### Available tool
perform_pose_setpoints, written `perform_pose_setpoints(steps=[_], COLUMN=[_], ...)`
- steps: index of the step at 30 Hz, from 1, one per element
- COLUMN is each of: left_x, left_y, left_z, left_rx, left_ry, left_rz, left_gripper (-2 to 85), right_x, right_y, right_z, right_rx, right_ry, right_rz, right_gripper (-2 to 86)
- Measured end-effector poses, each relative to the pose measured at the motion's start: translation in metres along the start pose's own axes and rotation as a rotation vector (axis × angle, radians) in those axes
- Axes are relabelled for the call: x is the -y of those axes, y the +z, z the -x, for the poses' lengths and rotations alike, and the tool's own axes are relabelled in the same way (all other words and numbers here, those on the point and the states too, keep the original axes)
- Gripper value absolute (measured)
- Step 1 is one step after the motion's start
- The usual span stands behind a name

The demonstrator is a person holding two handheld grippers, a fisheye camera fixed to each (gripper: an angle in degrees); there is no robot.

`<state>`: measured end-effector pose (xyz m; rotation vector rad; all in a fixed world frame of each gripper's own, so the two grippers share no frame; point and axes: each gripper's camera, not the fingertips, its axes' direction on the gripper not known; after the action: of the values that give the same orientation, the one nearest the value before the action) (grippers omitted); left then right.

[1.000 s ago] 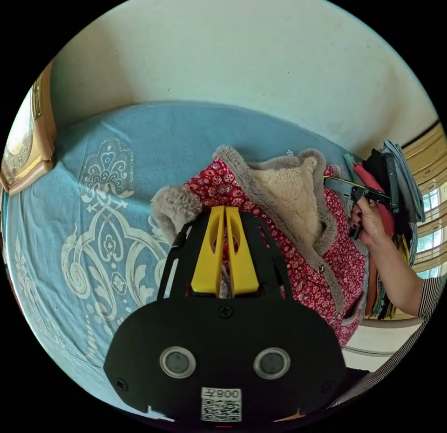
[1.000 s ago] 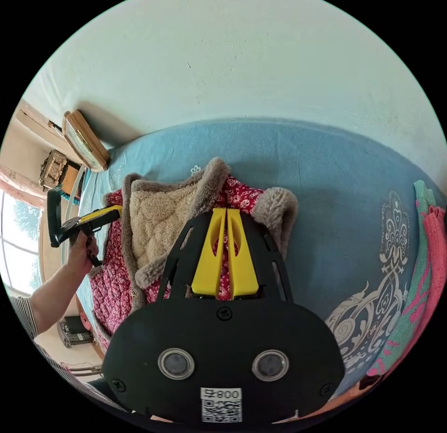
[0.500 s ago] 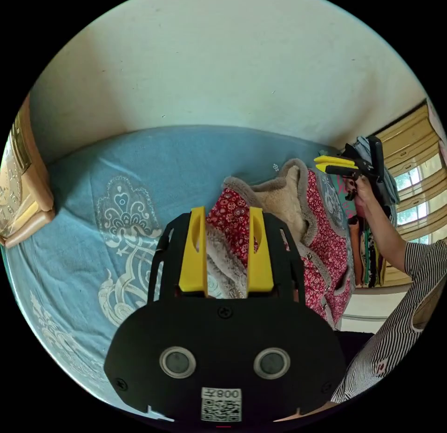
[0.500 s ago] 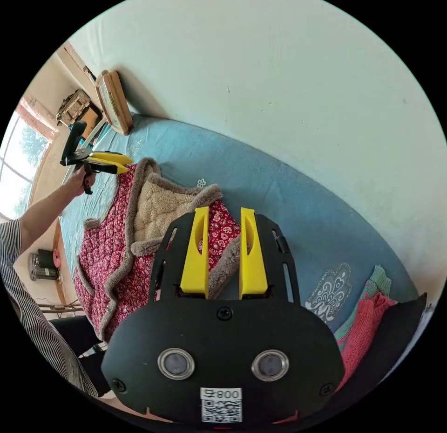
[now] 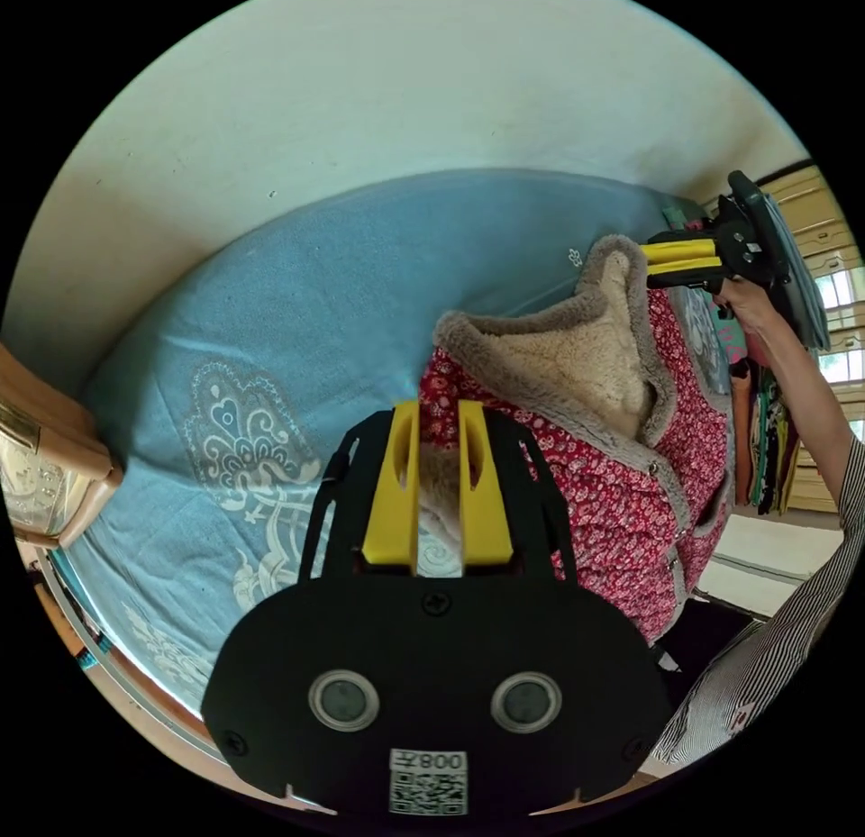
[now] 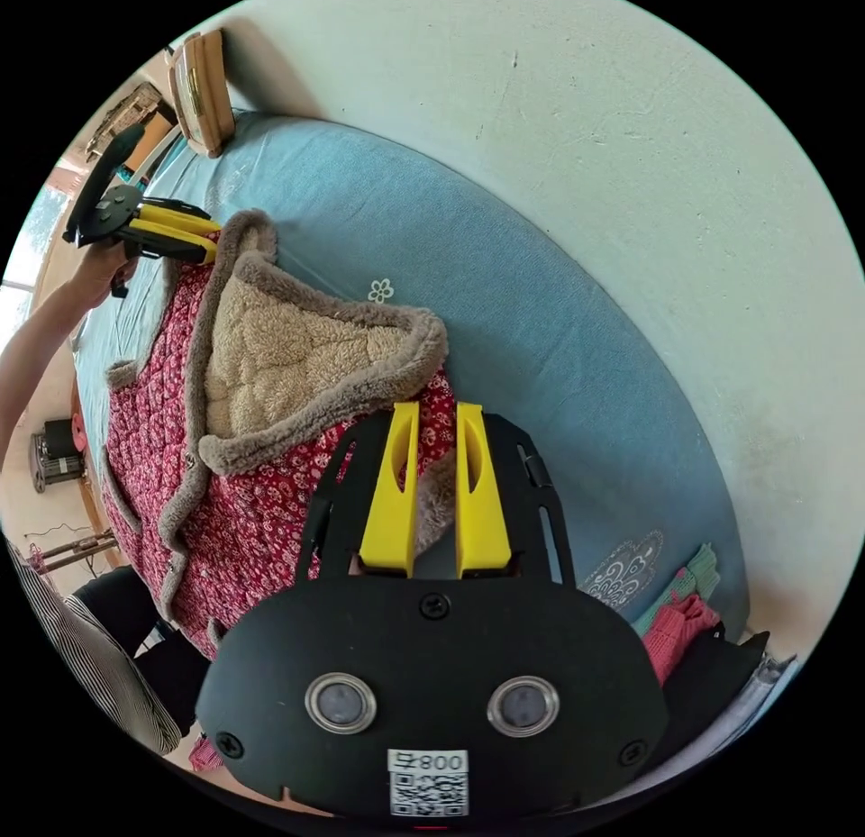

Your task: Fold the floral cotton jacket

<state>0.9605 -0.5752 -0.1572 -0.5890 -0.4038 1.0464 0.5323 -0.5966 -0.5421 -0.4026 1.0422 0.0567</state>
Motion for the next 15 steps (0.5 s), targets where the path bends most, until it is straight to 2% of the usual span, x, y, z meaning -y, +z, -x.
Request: perform_pose_setpoints(steps=[6, 15], left_x=[-0.023, -0.084], left_y=[-0.029, -0.11], left_z=[-0.016, -0.08], left_rx=[-0.013, 0.006], left_ry=[-0.095, 0.017], left_rz=[-0.044, -0.139], left_gripper=[2.9, 1.4], right_x=[-0.019, -0.1], right_y=[-0.032, -0.133], right_z=[0.017, 0.054], right_rx=[-0.018, 0.039], right_ry=[0.018, 0.021], right_rz=[-0.002, -0.15], right_gripper=[3.4, 2.6])
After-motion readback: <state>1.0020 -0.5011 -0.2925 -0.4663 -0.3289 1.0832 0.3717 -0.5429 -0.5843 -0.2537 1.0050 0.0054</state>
